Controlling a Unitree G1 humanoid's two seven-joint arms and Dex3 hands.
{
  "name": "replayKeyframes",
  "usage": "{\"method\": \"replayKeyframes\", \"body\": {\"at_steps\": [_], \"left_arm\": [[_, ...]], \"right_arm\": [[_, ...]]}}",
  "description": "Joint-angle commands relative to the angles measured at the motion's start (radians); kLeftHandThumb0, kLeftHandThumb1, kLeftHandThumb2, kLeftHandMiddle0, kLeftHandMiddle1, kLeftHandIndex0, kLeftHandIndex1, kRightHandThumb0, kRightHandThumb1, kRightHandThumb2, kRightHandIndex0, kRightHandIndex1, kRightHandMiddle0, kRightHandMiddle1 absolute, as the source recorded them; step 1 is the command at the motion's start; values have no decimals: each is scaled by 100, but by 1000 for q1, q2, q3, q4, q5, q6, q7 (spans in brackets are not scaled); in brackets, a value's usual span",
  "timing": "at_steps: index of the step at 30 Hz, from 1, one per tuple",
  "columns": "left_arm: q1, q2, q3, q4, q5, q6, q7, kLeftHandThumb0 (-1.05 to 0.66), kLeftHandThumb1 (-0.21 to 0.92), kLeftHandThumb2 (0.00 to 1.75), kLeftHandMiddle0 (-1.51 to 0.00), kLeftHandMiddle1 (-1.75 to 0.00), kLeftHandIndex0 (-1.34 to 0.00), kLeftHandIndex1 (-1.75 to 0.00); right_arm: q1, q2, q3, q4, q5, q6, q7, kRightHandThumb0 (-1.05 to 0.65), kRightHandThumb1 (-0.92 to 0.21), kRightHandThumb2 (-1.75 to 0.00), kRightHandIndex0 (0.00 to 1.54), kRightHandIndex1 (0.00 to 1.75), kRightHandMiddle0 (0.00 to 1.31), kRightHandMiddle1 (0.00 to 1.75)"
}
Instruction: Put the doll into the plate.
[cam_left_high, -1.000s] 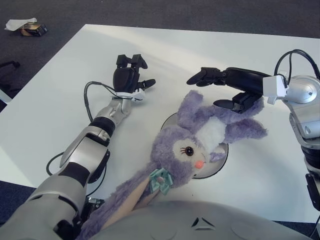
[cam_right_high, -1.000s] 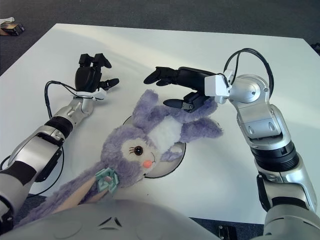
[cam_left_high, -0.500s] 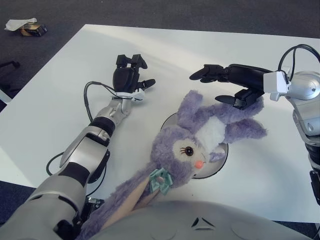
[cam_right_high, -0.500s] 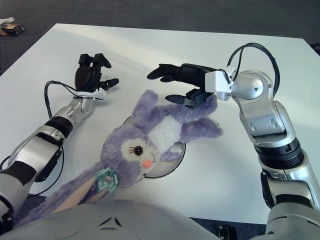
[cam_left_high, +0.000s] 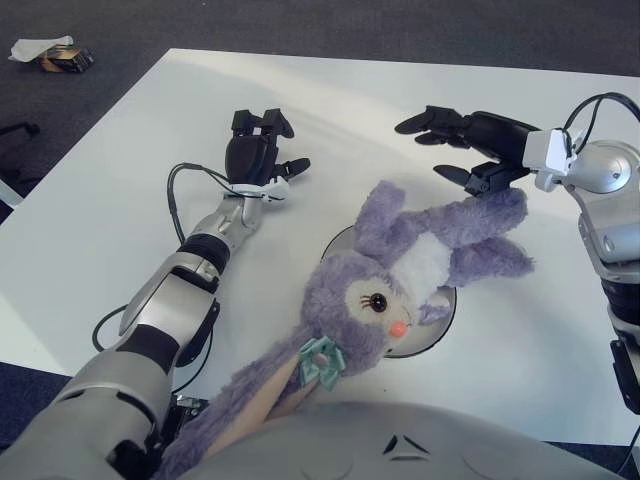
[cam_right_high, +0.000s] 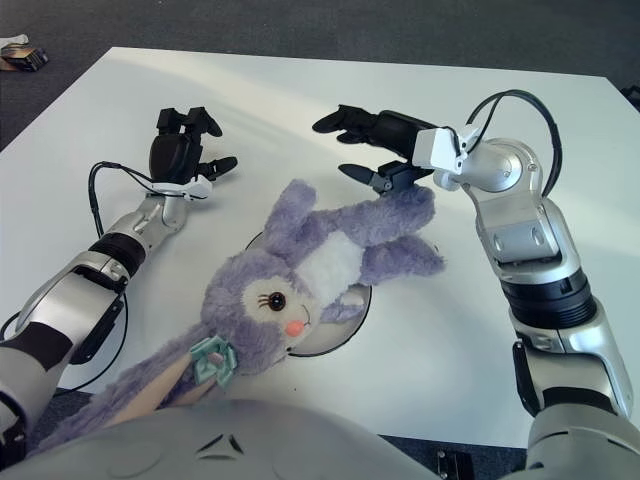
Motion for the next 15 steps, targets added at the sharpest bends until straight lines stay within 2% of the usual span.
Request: {"method": "replayKeyframes", "body": {"at_steps": [1, 5, 10, 15], "left_arm": [[61, -10, 1, 21, -13, 2, -25, -35, 92, 52, -4, -139, -19, -175], [68, -8, 12, 11, -27, -5, -45, -35, 92, 52, -4, -140, -19, -175], [78, -4, 28, -3, -51, -15, -78, -35, 92, 52, -5, -141, -19, -175], [88, -1, 47, -16, -70, -22, -108, -35, 92, 51, -7, -143, -19, -175]], "right_arm": [[-20, -2, -16, 57, -44, -86, -52, -69, -92, -86, 23, 27, 0, 64], [-27, 2, -33, 135, -74, -165, -112, -70, -92, -88, 24, 27, 0, 66], [-44, 14, -64, 245, -81, -221, -177, -70, -92, -89, 26, 30, 0, 69], [-53, 36, -87, 299, -65, -209, -217, -64, -92, -88, 19, 59, 0, 80]]}}
